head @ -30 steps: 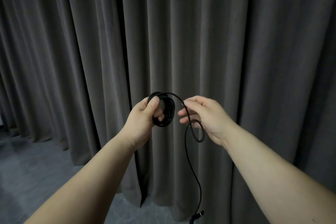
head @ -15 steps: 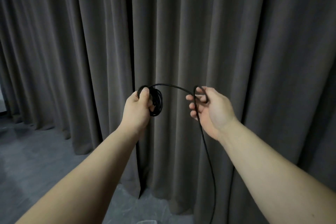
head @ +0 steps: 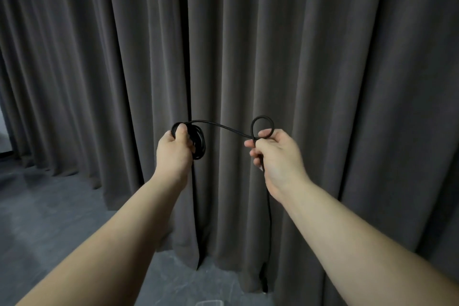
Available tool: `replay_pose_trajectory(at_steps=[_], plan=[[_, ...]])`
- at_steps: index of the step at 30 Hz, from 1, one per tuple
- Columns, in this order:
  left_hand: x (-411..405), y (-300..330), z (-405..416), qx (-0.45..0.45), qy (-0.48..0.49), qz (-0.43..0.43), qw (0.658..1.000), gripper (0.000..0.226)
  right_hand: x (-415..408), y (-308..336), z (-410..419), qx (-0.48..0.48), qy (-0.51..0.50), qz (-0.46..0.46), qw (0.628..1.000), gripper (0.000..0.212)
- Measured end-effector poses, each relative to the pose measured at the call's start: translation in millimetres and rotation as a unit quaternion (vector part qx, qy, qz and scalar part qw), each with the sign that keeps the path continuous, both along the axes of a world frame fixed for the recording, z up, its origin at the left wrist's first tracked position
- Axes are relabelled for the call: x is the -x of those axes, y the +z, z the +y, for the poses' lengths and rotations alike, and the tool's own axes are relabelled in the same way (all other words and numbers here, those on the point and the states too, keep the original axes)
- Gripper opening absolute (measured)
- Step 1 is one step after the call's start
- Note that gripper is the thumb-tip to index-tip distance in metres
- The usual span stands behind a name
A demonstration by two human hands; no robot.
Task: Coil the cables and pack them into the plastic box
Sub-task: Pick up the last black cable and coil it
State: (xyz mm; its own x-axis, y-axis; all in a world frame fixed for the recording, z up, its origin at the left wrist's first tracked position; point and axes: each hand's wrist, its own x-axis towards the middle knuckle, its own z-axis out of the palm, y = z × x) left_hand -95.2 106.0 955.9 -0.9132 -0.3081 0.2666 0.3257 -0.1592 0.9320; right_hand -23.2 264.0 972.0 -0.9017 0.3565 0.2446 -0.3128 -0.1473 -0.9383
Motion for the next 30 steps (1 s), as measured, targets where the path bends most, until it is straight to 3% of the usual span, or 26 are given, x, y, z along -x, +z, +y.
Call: replay_pose_trajectory(at_steps=[8,12,15,19,23,30], plan=[[17.4,-4.4,-17.8,0.025,-0.017,0.007,1.0,0.032,36.8,-16.1,-37.9,-0.084,-0.042,-0.024,0.995,0.024],[29.0,-11.3,-39.0,0.022,-0.028,-0.019,0.999,0.031,48.7,-23.7,-61.2,-0.041,-0.056,-0.029,0.997,0.015],[37.2,-17.6,-56.5,0.003,-0.028,-0.044,0.999,0.029,56.5,-29.5,-75.0,-0.005,-0.091,-0.031,0.995,0.024],[45.9,-23.8,-75.5,-0.01,-0.014,-0.075,0.997,0.028,62.4,-31.7,-83.9,-0.022,-0.151,-0.046,0.987,0.034],[47.6,-26.1,-87.4,-0.028,-0.009,-0.083,0.996,0.027,66.8,-32.9,-83.2,-0.017,-0.206,-0.035,0.978,0.022],[40.4,-26.3,-106.0,-0.039,-0.059,-0.062,0.996,0.026,68.1,-43.9,-91.2,-0.068,-0.194,-0.083,0.975,0.021]])
